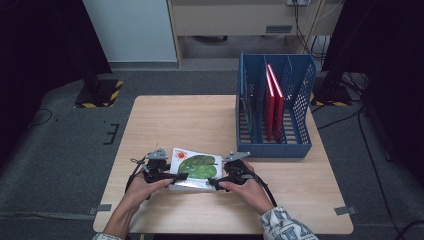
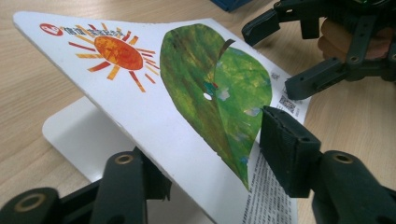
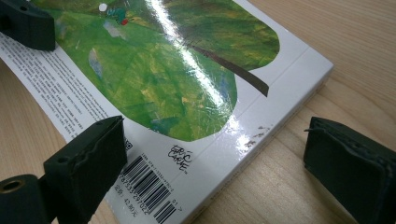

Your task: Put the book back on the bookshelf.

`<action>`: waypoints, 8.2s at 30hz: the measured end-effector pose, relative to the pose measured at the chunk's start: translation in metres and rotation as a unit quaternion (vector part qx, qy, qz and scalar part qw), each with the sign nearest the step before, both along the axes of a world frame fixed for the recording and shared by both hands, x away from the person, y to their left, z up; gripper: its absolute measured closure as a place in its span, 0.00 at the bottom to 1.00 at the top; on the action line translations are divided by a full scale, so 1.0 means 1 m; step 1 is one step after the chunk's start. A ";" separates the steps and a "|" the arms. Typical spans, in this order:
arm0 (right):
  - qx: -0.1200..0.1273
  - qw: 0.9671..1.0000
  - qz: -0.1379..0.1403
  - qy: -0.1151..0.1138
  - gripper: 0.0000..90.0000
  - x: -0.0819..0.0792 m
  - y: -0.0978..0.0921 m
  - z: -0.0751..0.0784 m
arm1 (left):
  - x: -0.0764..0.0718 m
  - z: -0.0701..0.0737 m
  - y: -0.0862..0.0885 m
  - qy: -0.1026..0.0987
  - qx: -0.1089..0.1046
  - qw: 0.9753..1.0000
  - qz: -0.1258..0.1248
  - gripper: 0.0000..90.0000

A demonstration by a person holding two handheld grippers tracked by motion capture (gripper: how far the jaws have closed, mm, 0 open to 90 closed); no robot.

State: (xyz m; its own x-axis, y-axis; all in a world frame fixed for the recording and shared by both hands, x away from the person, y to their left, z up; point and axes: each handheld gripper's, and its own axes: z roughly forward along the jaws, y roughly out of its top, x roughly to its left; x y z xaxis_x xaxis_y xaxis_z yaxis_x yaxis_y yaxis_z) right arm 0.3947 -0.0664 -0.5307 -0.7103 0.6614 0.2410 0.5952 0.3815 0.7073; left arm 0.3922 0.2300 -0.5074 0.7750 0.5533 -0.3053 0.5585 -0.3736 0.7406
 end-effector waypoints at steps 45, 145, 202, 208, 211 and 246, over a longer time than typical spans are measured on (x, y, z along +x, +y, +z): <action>0.022 1.000 0.009 -0.003 0.16 0.009 0.005 0.004 | -0.009 0.009 0.010 -0.019 -0.008 0.999 -0.033 0.85; 0.013 0.990 0.043 -0.133 0.40 -0.026 0.010 0.069 | -0.006 0.002 0.025 -0.090 0.034 0.988 0.122 0.44; 0.006 0.990 0.091 -0.104 0.60 0.022 0.045 0.056 | -0.006 0.005 0.051 -0.081 0.077 0.974 0.197 0.06; 0.005 0.990 0.096 -0.104 0.67 0.022 0.047 0.055 | -0.006 0.004 0.052 -0.079 0.079 0.974 0.198 0.06; 0.003 0.990 0.095 -0.107 0.72 0.021 0.047 0.055 | -0.006 0.004 0.052 -0.078 0.081 0.974 0.198 0.06; -0.008 0.989 0.087 -0.121 0.84 0.017 0.044 0.052 | -0.005 0.002 0.054 -0.073 0.089 0.973 0.202 0.06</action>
State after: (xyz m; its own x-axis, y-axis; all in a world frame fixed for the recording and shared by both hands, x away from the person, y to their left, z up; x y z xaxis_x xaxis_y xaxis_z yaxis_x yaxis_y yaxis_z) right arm 0.4119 -0.0219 -0.4785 -0.8490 0.5267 0.0413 0.3344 0.4752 0.8139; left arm 0.3868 0.2842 -0.5053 0.5117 0.8554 -0.0799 0.5797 -0.2752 0.7670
